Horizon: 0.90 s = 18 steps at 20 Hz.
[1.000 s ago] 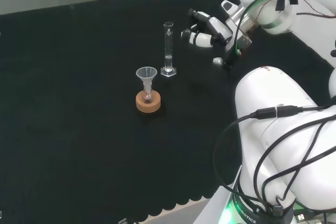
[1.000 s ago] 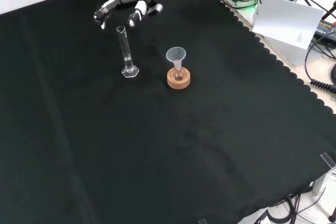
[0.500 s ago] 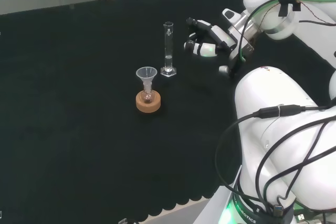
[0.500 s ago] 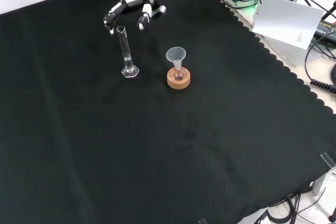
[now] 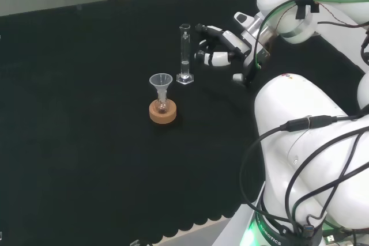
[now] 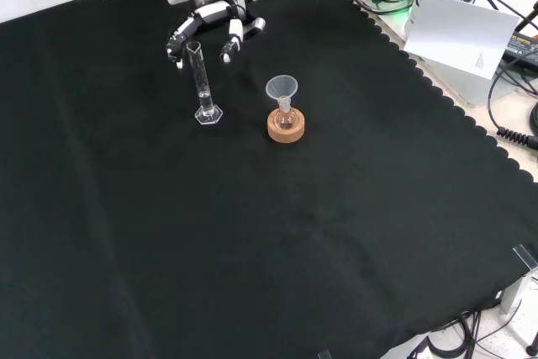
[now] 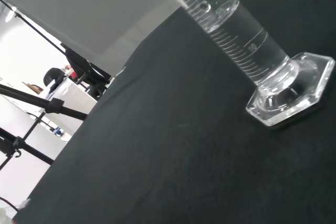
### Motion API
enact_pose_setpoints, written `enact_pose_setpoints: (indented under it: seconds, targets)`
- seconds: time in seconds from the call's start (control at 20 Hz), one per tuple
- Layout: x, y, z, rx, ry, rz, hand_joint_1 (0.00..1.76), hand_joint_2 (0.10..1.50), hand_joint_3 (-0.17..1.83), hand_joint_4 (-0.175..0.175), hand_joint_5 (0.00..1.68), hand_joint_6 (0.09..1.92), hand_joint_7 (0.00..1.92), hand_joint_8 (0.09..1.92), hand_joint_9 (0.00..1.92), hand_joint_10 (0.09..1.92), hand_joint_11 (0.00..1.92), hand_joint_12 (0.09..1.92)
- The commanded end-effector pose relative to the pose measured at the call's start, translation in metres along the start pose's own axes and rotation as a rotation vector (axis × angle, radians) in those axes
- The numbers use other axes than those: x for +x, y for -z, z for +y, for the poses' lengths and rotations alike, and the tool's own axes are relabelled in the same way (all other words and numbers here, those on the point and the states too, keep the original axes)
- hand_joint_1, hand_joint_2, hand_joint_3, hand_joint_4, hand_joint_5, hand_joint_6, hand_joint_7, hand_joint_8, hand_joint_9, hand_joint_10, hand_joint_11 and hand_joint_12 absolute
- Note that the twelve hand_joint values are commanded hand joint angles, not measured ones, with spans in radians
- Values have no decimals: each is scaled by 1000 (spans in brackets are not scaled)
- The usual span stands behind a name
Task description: Pick up the graduated cylinder.
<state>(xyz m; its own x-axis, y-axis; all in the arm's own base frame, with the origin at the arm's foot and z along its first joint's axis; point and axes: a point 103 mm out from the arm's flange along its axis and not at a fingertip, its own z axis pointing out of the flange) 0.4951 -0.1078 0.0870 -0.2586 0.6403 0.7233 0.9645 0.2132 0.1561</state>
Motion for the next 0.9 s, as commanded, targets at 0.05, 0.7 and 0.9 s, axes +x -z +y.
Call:
enact_pose_setpoints:
  seconds: [0.05,0.7,0.9]
  targets:
    - [2,-12,10,-22,10,22,856,717,469,0,394,87,353,600,626,553,357,1323]
    - [4,-35,26,-50,25,77,924,655,568,4,510,87,468,603,681,527,420,1296]
    - [6,-36,27,-57,45,94,934,650,584,5,549,87,512,595,720,518,454,1284]
